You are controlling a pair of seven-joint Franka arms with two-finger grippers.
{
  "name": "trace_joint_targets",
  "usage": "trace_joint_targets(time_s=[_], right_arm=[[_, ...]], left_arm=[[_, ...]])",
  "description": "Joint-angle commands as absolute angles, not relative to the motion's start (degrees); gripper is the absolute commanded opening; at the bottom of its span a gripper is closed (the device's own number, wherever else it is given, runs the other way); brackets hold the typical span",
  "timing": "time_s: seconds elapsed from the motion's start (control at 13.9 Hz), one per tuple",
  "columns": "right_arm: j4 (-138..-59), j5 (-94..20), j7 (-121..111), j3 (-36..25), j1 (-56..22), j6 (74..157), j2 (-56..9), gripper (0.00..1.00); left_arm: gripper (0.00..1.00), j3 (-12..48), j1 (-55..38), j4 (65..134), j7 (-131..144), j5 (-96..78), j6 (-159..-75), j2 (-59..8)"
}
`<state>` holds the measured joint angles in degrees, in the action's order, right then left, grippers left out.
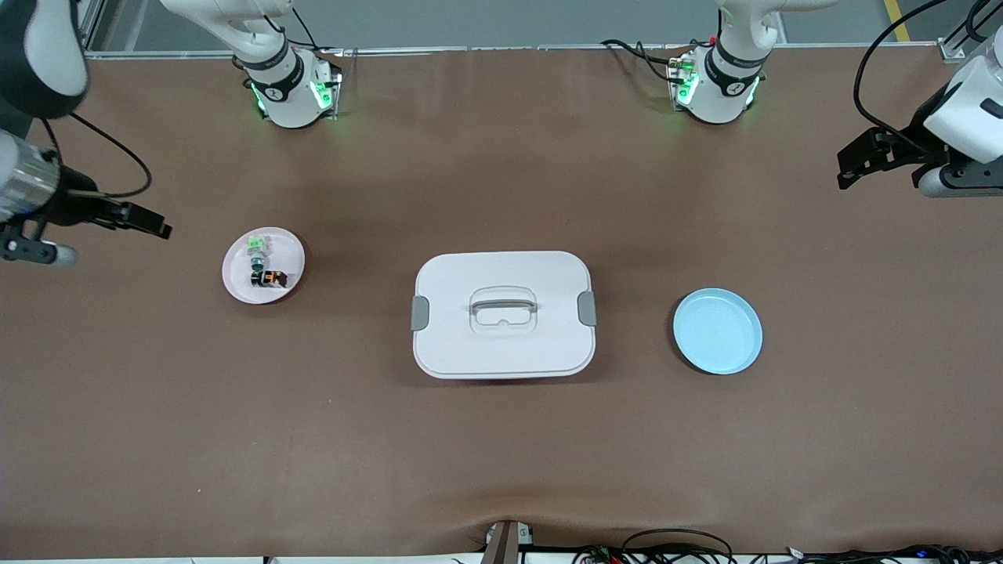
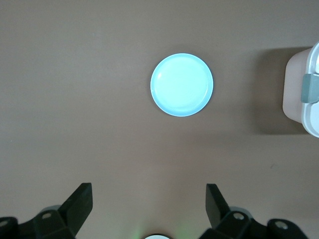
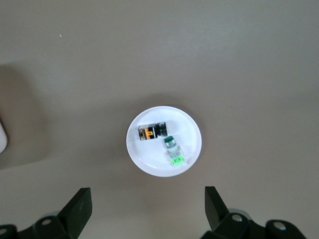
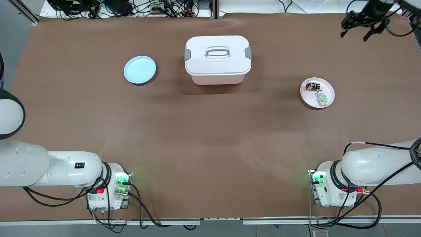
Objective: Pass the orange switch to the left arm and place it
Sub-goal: 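Move the right gripper down over the orange switch on the white plate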
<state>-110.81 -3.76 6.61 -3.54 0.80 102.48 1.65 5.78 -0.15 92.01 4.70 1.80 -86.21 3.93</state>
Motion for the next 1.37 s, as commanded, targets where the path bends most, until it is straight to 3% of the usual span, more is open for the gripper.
trace_joint_targets(time_s=[0.0,0.58,1.3], right_arm=[[-116.35,-5.10,7.91,-3.52,-0.61,108.88,0.63,1.00],[-128.57,-5.71,7.74,-3.52,-2.64,129.79,-5.01,1.00],[-131.75,-5.10,6.24,-3.52,-5.18,142.11,-14.67,1.00]], left_arm=[[1.00,5.89,0.18,90.70,3.69,1.14,-84.90,3.87],[1.00,5.98,0.09,90.62,3.69,1.14,-84.82,4.39],[1.00,6.42,-0.18,90.00,4.04,1.23,-84.99,4.22]])
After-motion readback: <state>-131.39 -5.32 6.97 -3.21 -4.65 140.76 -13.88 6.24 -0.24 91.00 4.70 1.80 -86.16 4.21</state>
